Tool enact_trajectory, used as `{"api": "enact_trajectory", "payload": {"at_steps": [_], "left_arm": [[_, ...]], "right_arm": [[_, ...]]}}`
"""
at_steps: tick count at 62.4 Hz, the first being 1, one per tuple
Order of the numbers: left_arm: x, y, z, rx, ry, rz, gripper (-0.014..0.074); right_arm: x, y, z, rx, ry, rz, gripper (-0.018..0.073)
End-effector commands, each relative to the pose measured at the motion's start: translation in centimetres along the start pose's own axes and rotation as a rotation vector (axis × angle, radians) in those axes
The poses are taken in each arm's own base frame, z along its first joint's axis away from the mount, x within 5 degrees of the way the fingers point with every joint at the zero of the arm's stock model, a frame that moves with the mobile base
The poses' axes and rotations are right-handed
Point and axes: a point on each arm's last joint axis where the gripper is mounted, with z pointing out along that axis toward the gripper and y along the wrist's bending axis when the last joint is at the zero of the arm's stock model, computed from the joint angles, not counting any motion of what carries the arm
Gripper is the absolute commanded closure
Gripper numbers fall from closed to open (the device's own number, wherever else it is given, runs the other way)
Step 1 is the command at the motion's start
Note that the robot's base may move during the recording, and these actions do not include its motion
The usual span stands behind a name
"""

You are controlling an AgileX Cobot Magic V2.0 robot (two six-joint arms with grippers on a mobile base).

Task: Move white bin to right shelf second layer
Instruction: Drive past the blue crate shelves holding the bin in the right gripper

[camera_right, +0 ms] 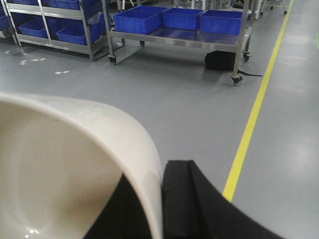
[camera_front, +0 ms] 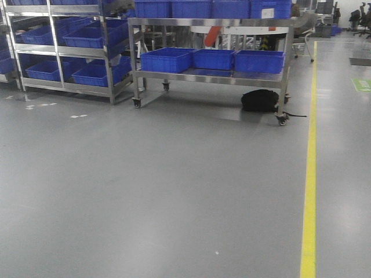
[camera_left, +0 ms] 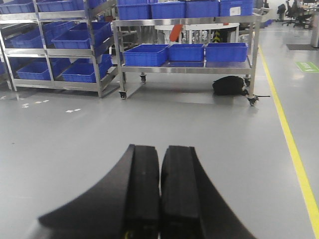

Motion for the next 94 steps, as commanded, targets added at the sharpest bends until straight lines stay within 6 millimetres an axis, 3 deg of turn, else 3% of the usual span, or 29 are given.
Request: {"api": "enact_trajectory", "payload": {"at_steps": [1, 94], "left_arm": [[0.40, 0.00, 0.03, -0.001, -0.062, -0.009, 0.0512], [0.40, 0.00, 0.03, -0.001, -0.062, -0.009, 0.0512]], "right_arm": [[-1.92, 0.15, -0.36, -0.011, -0.140, 0.003, 0.0503], [-1.93, 0.15, -0.36, -0.011, -0.142, 0.003, 0.0503]]}}
